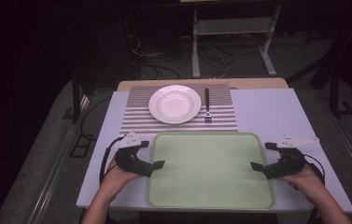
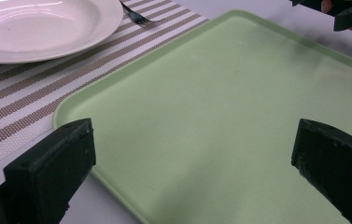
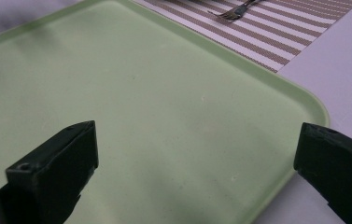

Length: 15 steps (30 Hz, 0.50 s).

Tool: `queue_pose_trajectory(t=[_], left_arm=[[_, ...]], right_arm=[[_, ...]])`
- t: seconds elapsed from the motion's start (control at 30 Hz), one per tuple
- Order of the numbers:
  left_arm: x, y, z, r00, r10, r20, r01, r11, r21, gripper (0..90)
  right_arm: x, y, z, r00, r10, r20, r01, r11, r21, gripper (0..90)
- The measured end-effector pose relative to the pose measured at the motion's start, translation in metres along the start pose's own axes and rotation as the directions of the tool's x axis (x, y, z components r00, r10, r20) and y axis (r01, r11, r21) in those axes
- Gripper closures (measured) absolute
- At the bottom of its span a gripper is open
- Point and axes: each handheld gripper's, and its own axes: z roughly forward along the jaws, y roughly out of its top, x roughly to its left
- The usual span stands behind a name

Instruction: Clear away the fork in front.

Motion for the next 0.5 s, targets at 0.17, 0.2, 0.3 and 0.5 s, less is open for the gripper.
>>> queue_pose_trajectory(t=[0.17,0.2,0.3,0.5], left_arm=[[0.0005,-0.0011,0.0013,1.0000,-0.005,0.003,0.005,1.0000,0.001,0.0],[0.0001,-0.0019,0.0024,1.0000,-0.005,0.003,0.005,1.0000,0.006,0.0],[-0.0003,-0.0027,0.0041,1.0000,-0.007,0.004,0.007,0.9999,0.008,0.0],[-0.0014,-0.0038,0.0058,1.0000,-0.008,0.002,0.008,1.0000,0.004,0.0]], right_arm=[[-0.0006,-0.0002,0.0004,1.0000,0.008,-0.004,-0.008,1.000,0.006,0.0],[-0.0012,0.0000,0.0006,0.9999,0.014,-0.003,-0.014,1.000,0.005,0.0],[-0.0015,0.0005,0.0013,0.9998,0.020,-0.005,-0.020,1.000,0.010,0.0],[-0.0038,0.0040,0.0062,0.9995,0.030,-0.004,-0.030,0.999,0.013,0.0]])
